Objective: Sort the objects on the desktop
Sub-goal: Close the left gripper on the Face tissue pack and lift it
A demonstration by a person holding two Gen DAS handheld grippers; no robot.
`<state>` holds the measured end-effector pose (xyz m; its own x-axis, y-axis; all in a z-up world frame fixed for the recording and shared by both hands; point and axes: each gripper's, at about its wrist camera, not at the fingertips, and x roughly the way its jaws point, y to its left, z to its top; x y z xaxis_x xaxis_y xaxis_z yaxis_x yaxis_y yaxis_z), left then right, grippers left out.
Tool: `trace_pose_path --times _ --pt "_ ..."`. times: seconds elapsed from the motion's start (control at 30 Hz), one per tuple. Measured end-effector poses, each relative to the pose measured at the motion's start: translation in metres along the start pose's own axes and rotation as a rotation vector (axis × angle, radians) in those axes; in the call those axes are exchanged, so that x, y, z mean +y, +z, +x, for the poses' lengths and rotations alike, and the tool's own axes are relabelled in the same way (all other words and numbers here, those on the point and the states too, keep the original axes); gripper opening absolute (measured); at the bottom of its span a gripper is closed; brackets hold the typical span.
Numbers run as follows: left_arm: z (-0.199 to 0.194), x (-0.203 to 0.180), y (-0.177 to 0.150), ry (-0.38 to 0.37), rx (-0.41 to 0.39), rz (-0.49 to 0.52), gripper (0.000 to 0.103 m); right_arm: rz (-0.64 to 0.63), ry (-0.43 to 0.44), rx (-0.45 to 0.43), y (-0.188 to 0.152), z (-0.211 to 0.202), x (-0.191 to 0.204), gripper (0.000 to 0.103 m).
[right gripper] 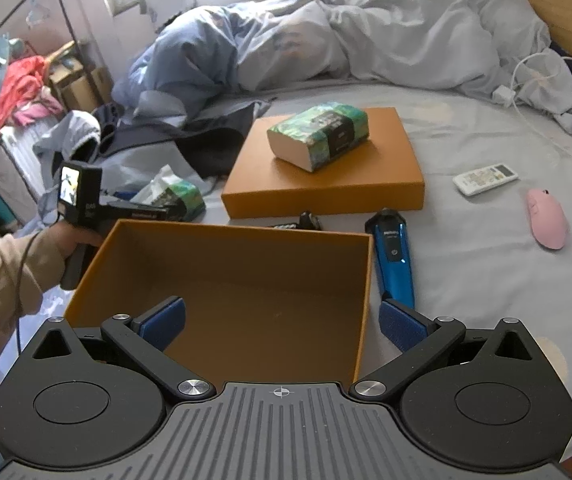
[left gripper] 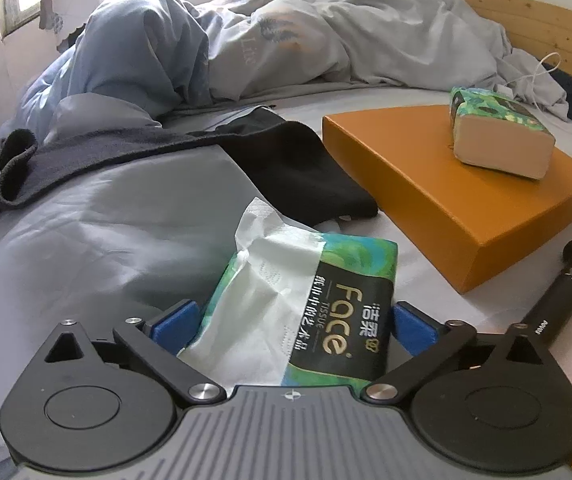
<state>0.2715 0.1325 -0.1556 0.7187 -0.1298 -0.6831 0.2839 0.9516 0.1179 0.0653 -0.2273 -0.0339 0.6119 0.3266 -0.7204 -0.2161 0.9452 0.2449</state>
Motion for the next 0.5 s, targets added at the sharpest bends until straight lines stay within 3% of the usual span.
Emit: trace_pose_path --times 0.3,0.5 --pt "0.012 0.007 0.001 -0.074 0.05 -0.012 0.103 -0.006 0.006 0.03 -0.004 0.008 0.007 0.103" --pt "0.025 0.002 -0.002 -0.066 0.096 0.041 0.103 -0.006 0.011 0.042 -0.005 0.01 0.011 0.103"
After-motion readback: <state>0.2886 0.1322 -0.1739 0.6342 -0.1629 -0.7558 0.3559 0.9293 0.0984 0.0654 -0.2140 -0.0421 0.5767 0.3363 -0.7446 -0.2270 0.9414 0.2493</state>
